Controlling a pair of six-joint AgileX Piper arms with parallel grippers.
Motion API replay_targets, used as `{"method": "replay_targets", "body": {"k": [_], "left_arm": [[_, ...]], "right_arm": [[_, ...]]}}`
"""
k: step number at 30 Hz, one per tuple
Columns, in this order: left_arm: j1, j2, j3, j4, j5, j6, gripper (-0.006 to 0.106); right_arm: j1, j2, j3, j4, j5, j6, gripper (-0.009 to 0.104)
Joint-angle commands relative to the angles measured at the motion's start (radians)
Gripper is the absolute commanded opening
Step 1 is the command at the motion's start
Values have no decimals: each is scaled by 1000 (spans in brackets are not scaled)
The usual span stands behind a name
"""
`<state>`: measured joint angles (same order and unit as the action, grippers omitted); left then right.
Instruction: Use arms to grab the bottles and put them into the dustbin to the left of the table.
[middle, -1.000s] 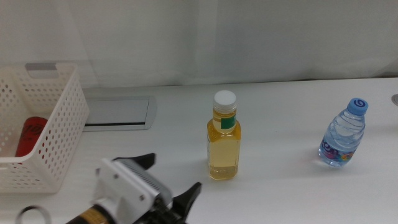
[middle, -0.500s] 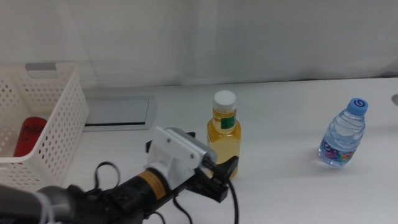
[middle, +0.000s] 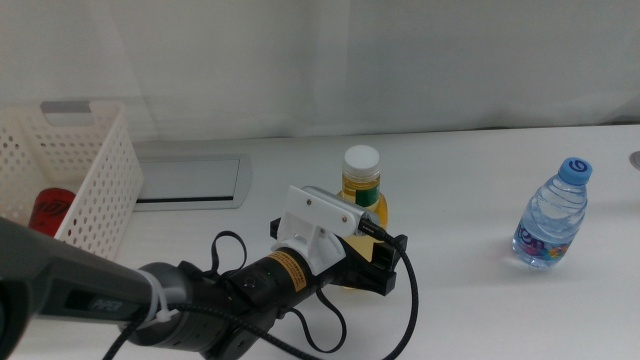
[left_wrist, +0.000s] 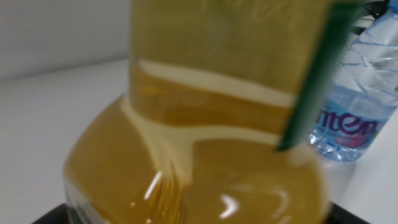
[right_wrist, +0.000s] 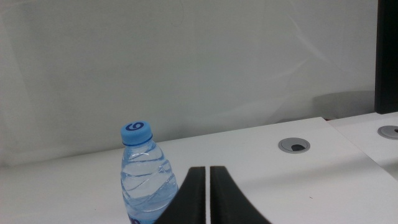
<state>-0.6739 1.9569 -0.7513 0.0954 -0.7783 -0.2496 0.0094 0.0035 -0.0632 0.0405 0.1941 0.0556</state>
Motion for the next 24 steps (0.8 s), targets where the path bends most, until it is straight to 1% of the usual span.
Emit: {"method": "replay_targets", "body": {"k": [1,3,6,8,10,12,13,14,21,24], "left_arm": [[-4,22,-21,3,19,-40,93],[-4,31,-29,0,35,-57,92],[-4,37,-35,-6,41,-57,85],[-4,37,-35,-19,43,-57,75],[-4,37,-35,-55,67,-57,55],[-4,37,-35,-103,109,-57,28],[-2,37,-35,-111,126,-57,15],[-2,37,-35,-111,137,-57,-1],[-1,-15,-35,-103,138,-38,-3],[-1,-90,-35,-108,139,35,-3]], "right_arm": [[1,-23,6,-3,-5,-3,-3],[1,-23,6,-3,-5,-3,-3],[1,-23,6,-3,-5,-3,-3],[1,-23,6,-3,-5,-3,-3],[1,-23,6,-3,-5,-3,-3],[1,-23,6,-3,-5,-3,-3],[1,-23,6,-3,-5,-3,-3],[1,-23,6,-3,-5,-3,-3],[1,-23,6,-3,-5,-3,-3],[1,-23,6,-3,-5,-3,-3]]}}
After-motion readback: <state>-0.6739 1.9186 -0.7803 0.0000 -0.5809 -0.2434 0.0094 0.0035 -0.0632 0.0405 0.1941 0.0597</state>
